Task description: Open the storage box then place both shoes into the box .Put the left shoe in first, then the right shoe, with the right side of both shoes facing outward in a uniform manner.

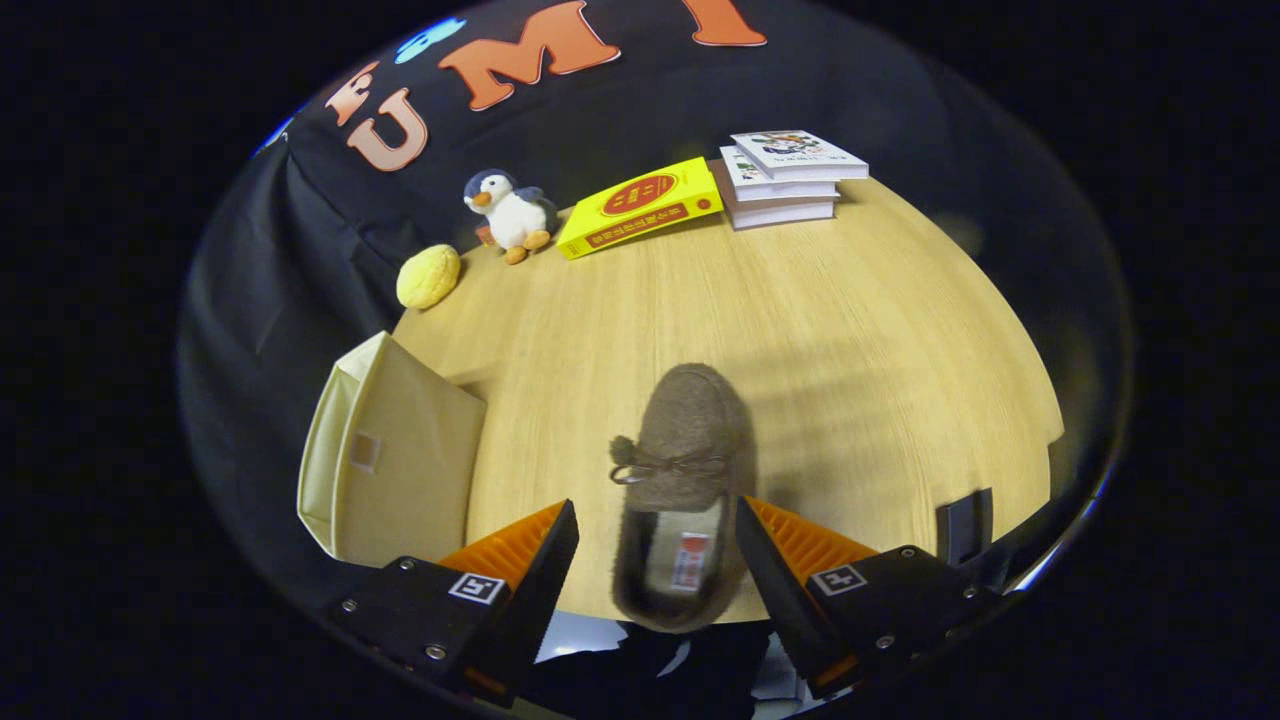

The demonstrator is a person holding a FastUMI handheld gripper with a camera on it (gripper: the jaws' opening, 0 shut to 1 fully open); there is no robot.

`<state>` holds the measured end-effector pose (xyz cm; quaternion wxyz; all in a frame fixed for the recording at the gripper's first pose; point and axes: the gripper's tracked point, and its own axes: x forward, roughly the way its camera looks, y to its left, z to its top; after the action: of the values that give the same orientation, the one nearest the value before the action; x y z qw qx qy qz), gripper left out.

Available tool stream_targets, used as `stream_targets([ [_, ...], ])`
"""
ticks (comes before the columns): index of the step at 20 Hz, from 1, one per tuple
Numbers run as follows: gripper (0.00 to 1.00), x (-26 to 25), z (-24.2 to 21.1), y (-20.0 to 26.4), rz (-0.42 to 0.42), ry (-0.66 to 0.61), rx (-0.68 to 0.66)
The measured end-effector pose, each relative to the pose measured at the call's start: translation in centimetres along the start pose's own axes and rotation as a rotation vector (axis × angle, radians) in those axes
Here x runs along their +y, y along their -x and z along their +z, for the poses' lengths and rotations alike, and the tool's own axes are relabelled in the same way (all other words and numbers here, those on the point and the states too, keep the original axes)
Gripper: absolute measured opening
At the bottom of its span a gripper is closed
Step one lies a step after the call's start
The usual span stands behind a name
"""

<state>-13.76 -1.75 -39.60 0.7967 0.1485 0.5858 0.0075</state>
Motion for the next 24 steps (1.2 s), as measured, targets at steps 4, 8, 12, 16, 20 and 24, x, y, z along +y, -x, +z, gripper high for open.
stream_targets([
  [4, 0.88, -1.9, -1.8, -2.3, -0.043, 0.041, 0.038],
  [8, 0.75, -2.7, -3.2, -4.2, -0.075, 0.046, 0.066],
  [12, 0.57, -3.3, -1.5, -5.2, -0.108, 0.017, 0.005],
  [16, 0.31, -3.3, -1.6, -5.7, -0.117, -0.010, 0.015],
  [20, 0.07, -3.1, -1.2, -4.5, -0.128, 0.019, 0.002],
  [24, 0.05, -1.2, 0.5, -1.7, -0.125, 0.006, -0.026],
])
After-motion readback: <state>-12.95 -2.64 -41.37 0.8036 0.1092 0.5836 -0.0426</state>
